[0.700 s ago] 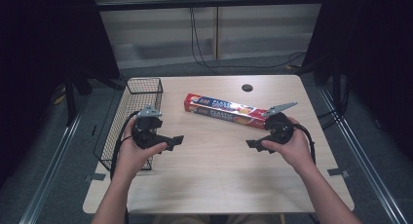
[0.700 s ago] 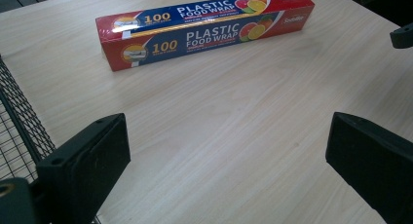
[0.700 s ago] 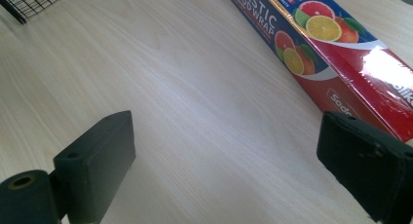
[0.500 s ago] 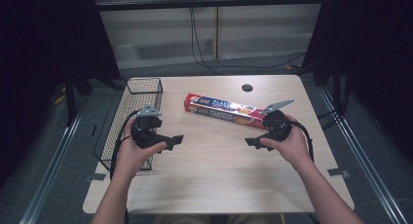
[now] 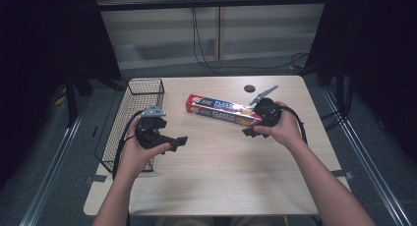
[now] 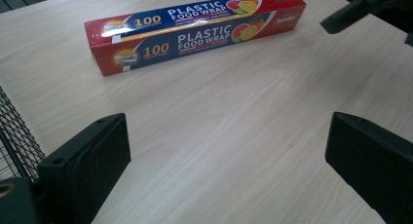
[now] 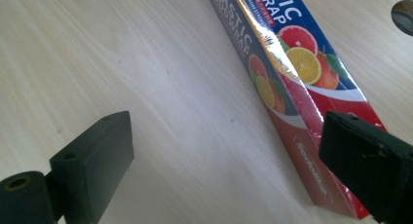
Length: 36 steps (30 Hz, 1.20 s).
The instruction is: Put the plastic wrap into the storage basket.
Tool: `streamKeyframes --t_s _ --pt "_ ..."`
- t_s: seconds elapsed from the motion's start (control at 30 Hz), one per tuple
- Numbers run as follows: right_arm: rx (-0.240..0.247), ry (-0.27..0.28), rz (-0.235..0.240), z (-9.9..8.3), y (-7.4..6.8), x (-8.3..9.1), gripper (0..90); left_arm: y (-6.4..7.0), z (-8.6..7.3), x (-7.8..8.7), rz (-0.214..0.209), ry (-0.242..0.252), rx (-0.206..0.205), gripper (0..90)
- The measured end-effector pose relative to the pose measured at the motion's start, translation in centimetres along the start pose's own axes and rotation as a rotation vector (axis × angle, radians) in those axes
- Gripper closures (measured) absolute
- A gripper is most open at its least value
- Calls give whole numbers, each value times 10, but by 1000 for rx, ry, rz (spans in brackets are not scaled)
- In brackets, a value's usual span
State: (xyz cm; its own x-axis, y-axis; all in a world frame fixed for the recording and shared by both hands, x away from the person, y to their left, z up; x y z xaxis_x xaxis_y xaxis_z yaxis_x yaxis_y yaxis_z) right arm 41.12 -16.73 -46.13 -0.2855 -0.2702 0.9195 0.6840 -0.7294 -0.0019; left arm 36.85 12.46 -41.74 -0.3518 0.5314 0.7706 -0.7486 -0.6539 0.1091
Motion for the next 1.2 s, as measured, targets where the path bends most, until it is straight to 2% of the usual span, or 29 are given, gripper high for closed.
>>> streamKeyframes --t_s 0.03,0.13,0.2,0.3,0.43,0.47,0.5,0.53,0.57,0.63,0.77,0.83,0.97,1.13,1.17,1.2 --pt "0 0 0 0 0 0 53 0 0 0 0 0 0 25" --pt "-32 22 24 10 13 -10 46 0 -1 -1 -3 -9 -4 25" --pt "-2 1 6 12 18 -15 22 0 -1 -1 -4 -8 -5 25" --pt "10 -22 -8 16 22 -21 20 0 -2 -1 -1 -5 3 25" --pt "-9 -45 45 19 27 -34 64 1 -3 -1 -2 -10 2 25" --pt "-12 -53 28 20 30 -38 64 0 -3 -1 -1 -15 -5 25" --pt "8 -60 0 21 33 -40 67 1 -3 -1 -2 -19 -5 25" --pt "8 -60 0 21 33 -40 67 1 -3 -1 -2 -19 -5 25" --pt "19 -70 -26 23 37 -43 78 2 -2 -3 -7 -8 2 25" --pt "25 -59 -31 27 40 -45 86 1 -3 -3 -2 -25 -11 25" --pt "-4 -39 7 31 45 -49 104 2 -2 -3 -11 -22 -9 25" --pt "-15 -48 -7 31 49 -53 104 2 -1 -3 -11 -21 -9 25" --pt "11 -81 -40 31 57 -58 103 1 -2 -5 -10 -22 -3 25" --pt "6 -80 -27 37 59 -65 99 2 -1 -6 -12 -22 -1 25" --pt "-7 -73 -25 38 59 -66 102 2 -1 -6 -12 -22 -1 26" --pt "4 -71 -24 39 60 -67 104 1 -2 -6 -7 -36 -10 25"
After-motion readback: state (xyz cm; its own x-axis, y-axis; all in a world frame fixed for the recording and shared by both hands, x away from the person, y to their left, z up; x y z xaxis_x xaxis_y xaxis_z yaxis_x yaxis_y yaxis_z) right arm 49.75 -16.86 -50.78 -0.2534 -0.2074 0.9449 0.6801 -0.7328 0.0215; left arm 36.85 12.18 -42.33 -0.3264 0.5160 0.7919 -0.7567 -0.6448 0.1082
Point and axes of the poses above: each handheld gripper's, and its own axes: x roughly backward along the jaws, z roughly out of its top, y roughly to its right, the point moved 7 cm from there along -x, roughly forward along the jaws, and after that the axes turned 10 degrees about -y, right-handed, at the moved point
